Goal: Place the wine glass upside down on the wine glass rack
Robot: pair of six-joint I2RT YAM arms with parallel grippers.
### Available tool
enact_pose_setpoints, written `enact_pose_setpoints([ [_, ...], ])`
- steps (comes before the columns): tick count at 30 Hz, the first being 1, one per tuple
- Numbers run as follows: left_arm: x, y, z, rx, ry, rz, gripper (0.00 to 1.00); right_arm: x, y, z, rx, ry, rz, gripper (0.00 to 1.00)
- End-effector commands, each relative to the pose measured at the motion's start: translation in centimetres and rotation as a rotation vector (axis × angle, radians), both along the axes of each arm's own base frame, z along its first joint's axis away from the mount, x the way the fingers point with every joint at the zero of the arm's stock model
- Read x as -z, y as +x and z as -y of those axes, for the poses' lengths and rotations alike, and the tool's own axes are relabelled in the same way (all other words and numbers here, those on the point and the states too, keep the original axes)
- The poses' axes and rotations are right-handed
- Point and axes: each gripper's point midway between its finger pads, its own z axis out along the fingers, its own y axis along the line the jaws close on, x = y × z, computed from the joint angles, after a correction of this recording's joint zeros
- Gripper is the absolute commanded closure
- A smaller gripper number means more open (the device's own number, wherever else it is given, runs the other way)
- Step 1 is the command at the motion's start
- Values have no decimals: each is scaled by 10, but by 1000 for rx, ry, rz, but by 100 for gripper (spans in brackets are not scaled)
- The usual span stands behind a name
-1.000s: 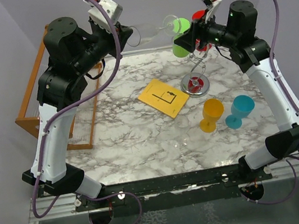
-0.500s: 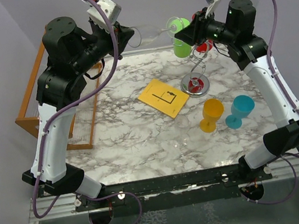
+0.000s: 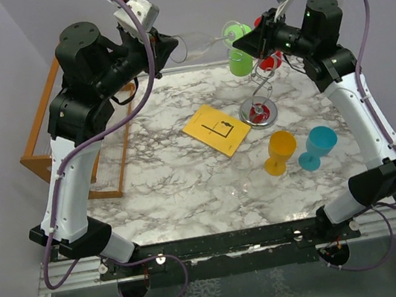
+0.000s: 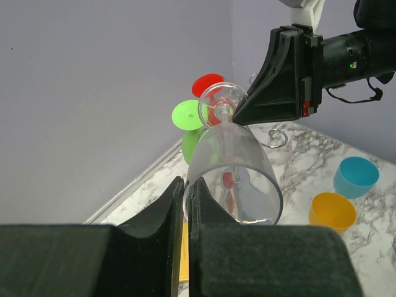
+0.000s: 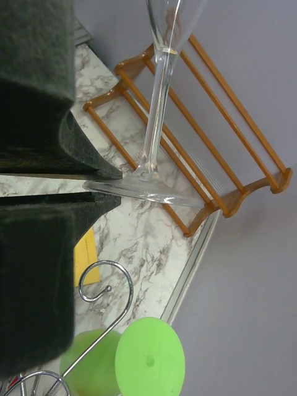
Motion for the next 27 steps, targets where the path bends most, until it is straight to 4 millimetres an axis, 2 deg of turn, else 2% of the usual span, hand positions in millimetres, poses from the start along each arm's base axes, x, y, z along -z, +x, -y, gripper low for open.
enact_pose_setpoints([
  [1, -21, -9, -3, 22, -53, 47, 100, -23, -1, 6, 7, 8, 79, 94],
  [5, -21, -6, -6, 1, -60, 36, 100, -22, 2, 16, 37, -6, 90, 99],
  [6, -21, -6, -7, -2, -62, 36, 96, -22, 3, 18, 44, -9, 93, 99],
  [11, -20, -4, -11, -26, -69, 20, 58, -21, 7, 31, 78, -33, 116, 99],
  [14, -18, -1, -16, -55, -69, 12, 45, -19, 10, 41, 103, -44, 124, 99],
  [19, -18, 3, -28, -124, -58, 20, 33, -21, 21, 68, 221, -93, 153, 99],
  [22, -18, 5, -36, -164, -45, 32, 29, -29, 28, 92, 334, -138, 184, 99],
  [27, -12, 6, -38, -175, -22, 27, 25, -50, 37, 140, 564, -241, 256, 99],
])
